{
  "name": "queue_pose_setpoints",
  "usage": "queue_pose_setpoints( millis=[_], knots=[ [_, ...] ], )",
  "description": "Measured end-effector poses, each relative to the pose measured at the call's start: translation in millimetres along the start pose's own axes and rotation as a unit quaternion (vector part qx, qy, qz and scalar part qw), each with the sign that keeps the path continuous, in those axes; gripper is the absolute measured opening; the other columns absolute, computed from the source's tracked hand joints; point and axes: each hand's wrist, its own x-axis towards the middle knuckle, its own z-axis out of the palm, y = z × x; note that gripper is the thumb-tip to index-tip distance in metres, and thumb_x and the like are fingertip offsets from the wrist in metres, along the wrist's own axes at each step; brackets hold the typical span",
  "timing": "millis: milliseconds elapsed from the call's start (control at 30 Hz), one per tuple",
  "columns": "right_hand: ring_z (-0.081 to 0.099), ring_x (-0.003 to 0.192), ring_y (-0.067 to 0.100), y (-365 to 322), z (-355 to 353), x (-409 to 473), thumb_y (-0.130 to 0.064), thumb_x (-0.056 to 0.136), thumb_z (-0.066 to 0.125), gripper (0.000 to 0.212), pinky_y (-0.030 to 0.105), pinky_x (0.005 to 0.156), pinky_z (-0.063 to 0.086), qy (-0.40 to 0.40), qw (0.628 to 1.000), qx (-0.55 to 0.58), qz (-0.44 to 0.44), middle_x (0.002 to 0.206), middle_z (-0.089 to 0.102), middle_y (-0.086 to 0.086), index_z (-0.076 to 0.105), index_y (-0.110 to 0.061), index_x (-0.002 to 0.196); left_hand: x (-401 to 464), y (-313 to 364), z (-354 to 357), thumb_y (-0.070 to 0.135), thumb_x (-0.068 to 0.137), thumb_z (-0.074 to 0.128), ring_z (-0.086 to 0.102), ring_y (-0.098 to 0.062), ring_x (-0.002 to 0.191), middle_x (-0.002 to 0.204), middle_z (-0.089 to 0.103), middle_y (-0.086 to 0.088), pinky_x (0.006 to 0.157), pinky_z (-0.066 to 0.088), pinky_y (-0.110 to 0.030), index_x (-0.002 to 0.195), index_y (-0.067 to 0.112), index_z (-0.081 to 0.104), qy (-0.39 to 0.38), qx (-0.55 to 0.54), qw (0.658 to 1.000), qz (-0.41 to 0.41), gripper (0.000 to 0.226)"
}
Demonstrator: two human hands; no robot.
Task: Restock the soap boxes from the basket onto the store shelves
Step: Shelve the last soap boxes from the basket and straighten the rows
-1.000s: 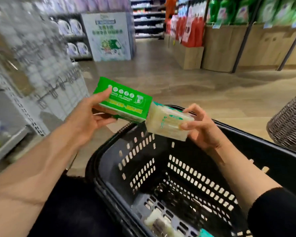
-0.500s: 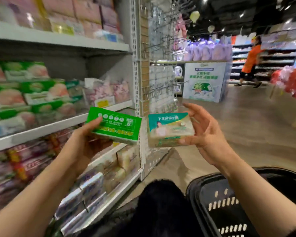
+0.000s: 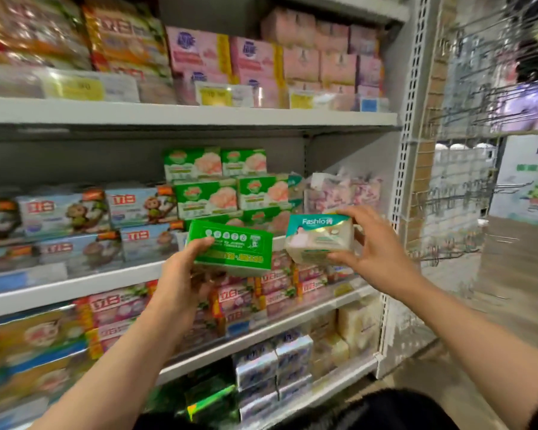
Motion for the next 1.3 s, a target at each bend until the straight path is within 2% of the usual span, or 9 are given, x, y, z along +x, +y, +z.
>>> queue_pose_setpoints(
  millis=[133, 333, 467, 533, 733, 833, 933, 1133, 1300],
  knots=[
    [0.036, 0.108, 0.003, 18.8, 10.6, 35.3, 0.001, 0.071, 0.078, 0.073, -0.003, 0.084, 0.024, -0.009, 0.998, -0.064, -0.025, 0.121, 0.045, 0.006, 0.045, -0.005, 0.135, 20.6, 0.8, -3.5, 0.020, 0.087, 0.063, 0.053, -0.017, 0.065, 0.060, 0.069, 0.002, 0.059, 0.041, -0.027, 0.087, 0.017, 0.063, 0.023, 0.001, 1.000, 0.003, 0.003],
    [0.039, 0.123, 0.023, 65.6, 8.2, 82.4, 0.005, 0.074, 0.073, 0.074, 0.008, 0.092, 0.022, 0.006, 0.983, -0.177, -0.041, 0.133, 0.040, 0.014, 0.038, 0.001, 0.139, 56.2, -10.9, 21.6, 0.020, 0.086, 0.066, 0.061, -0.021, 0.071, 0.081, 0.068, -0.006, 0.049, 0.047, -0.026, 0.092, 0.015, 0.063, 0.041, 0.000, 0.999, -0.024, 0.008],
    [0.037, 0.123, 0.028, 93.0, 8.4, 105.4, 0.008, 0.070, 0.073, 0.073, 0.040, 0.102, 0.042, 0.031, 0.970, -0.215, -0.106, 0.132, 0.042, 0.023, 0.039, 0.007, 0.134, 74.9, -21.1, 41.6, 0.021, 0.087, 0.066, 0.056, -0.022, 0.062, 0.064, 0.068, -0.003, 0.037, 0.039, -0.022, 0.083, 0.013, 0.064, 0.036, 0.001, 0.999, -0.031, 0.009],
    [0.036, 0.125, 0.032, 107.5, 14.9, 115.7, 0.008, 0.066, 0.074, 0.076, 0.049, 0.098, 0.046, 0.020, 0.955, -0.257, -0.146, 0.133, 0.043, 0.027, 0.039, 0.007, 0.132, 82.5, -26.6, 47.2, 0.022, 0.086, 0.066, 0.053, -0.022, 0.060, 0.058, 0.067, 0.000, 0.045, 0.038, -0.027, 0.085, 0.012, 0.063, 0.034, 0.002, 0.999, -0.024, 0.011],
    [0.042, 0.121, 0.035, 141.0, 53.6, 132.5, 0.018, 0.055, 0.072, 0.081, 0.056, 0.098, 0.043, 0.016, 0.947, -0.261, -0.186, 0.129, 0.043, 0.023, 0.040, 0.004, 0.129, 95.8, -44.4, 46.6, 0.038, 0.061, 0.076, 0.067, -0.029, 0.098, 0.104, 0.071, -0.012, 0.067, 0.051, -0.032, 0.119, 0.006, 0.059, 0.061, 0.019, 0.998, -0.019, 0.068],
    [0.053, 0.102, 0.027, 139.0, 57.8, 137.9, -0.001, 0.065, 0.079, 0.065, 0.042, 0.085, 0.055, 0.010, 0.980, -0.175, -0.098, 0.124, 0.040, 0.012, 0.046, -0.001, 0.121, 98.6, -49.2, 48.3, 0.041, 0.059, 0.075, 0.066, -0.029, 0.104, 0.108, 0.071, -0.012, 0.068, 0.051, -0.031, 0.123, 0.006, 0.058, 0.072, 0.026, 0.997, -0.003, 0.074],
    [0.045, 0.086, 0.009, 135.3, 52.8, 147.7, -0.034, 0.064, 0.087, 0.060, 0.016, 0.073, 0.044, -0.006, 0.990, -0.126, -0.055, 0.108, 0.038, 0.000, 0.044, -0.013, 0.101, 99.0, -53.3, 50.5, 0.039, 0.061, 0.075, 0.065, -0.027, 0.106, 0.108, 0.071, -0.010, 0.075, 0.052, -0.034, 0.122, 0.007, 0.058, 0.080, 0.018, 0.997, -0.001, 0.071],
    [0.047, 0.079, 0.018, 134.5, 35.7, 161.2, -0.023, 0.057, 0.088, 0.059, 0.016, 0.056, 0.024, -0.094, 0.979, -0.170, -0.053, 0.080, 0.041, -0.014, 0.030, -0.026, 0.070, 94.1, -53.1, 48.3, 0.045, 0.065, 0.074, 0.066, -0.023, 0.105, 0.107, 0.072, -0.006, 0.081, 0.053, -0.036, 0.122, 0.008, 0.059, 0.059, 0.034, 0.998, 0.003, 0.069],
    [0.057, 0.097, 0.015, 130.4, 31.1, 168.6, -0.007, 0.056, 0.089, 0.070, 0.022, 0.071, 0.045, -0.009, 0.997, -0.040, -0.061, 0.110, 0.058, 0.002, 0.049, -0.016, 0.113, 94.0, -51.5, 47.2, 0.045, 0.065, 0.072, 0.070, -0.021, 0.095, 0.100, 0.074, -0.006, 0.084, 0.052, -0.037, 0.120, 0.005, 0.058, 0.054, 0.046, 0.997, 0.002, 0.069]
  ],
)
